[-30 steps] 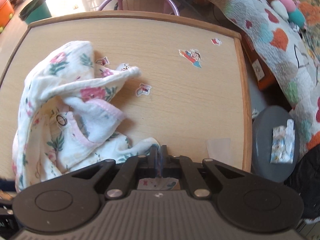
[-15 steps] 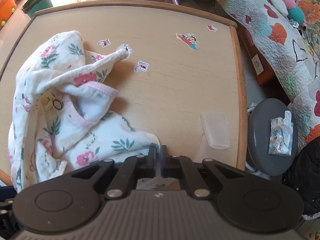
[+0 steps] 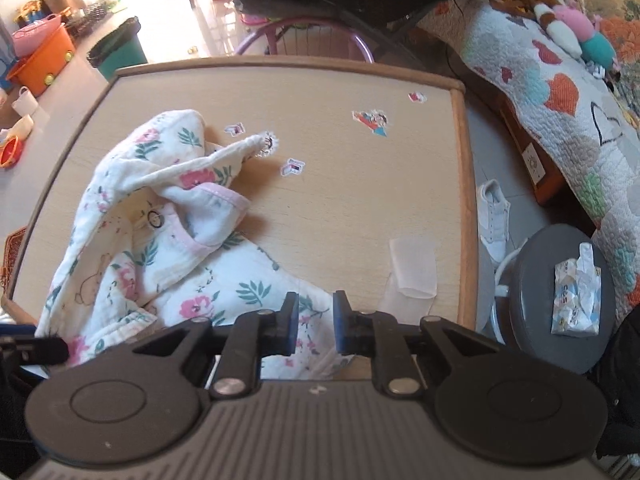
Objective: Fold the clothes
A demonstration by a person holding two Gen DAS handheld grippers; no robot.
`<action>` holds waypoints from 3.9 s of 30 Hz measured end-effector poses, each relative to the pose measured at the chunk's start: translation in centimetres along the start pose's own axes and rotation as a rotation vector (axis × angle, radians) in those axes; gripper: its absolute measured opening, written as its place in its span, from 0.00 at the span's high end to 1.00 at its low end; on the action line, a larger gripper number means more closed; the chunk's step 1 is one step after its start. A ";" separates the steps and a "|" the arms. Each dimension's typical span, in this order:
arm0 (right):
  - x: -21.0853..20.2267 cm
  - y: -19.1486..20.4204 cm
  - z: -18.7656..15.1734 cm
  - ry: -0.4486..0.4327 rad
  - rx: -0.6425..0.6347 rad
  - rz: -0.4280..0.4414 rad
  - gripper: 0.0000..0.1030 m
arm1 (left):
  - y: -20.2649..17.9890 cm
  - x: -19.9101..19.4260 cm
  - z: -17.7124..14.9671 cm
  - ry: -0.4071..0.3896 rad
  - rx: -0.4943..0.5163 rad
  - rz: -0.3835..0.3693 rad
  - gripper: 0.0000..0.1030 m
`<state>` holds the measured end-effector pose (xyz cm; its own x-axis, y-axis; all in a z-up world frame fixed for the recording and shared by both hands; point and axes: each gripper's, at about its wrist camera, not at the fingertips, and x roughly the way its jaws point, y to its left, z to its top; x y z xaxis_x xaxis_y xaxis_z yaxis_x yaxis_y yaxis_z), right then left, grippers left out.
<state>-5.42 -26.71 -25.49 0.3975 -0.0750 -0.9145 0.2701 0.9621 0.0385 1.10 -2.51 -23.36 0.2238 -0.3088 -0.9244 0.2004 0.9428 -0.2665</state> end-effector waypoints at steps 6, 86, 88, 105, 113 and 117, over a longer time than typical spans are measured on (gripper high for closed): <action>-0.8 0.3 -1.3 0.014 0.008 0.038 0.82 | 1.0 -1.7 0.7 -0.028 0.041 0.005 0.42; 1.2 1.9 -4.1 0.162 0.128 -0.037 0.82 | 2.1 -3.4 11.1 -0.226 0.052 0.033 0.96; 1.3 1.9 -4.0 0.164 0.127 -0.039 0.82 | 3.4 -4.0 10.4 -0.235 0.035 0.036 0.96; 1.2 1.8 -3.9 0.169 0.110 -0.063 0.80 | 11.0 -6.3 6.7 -0.272 -0.082 0.160 0.96; 1.1 2.3 -3.8 0.173 0.077 -0.083 0.80 | 11.2 -3.0 5.3 -0.192 -0.059 0.168 0.94; 1.1 2.3 -3.9 0.173 0.061 -0.087 0.80 | 10.7 -0.9 4.2 -0.168 -0.043 0.175 0.88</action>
<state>-7.81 -23.57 -27.95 0.2152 -0.1059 -0.9708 0.3514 0.9359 -0.0242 7.01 7.34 -24.22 0.4077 -0.1537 -0.9001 0.1051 0.9871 -0.1209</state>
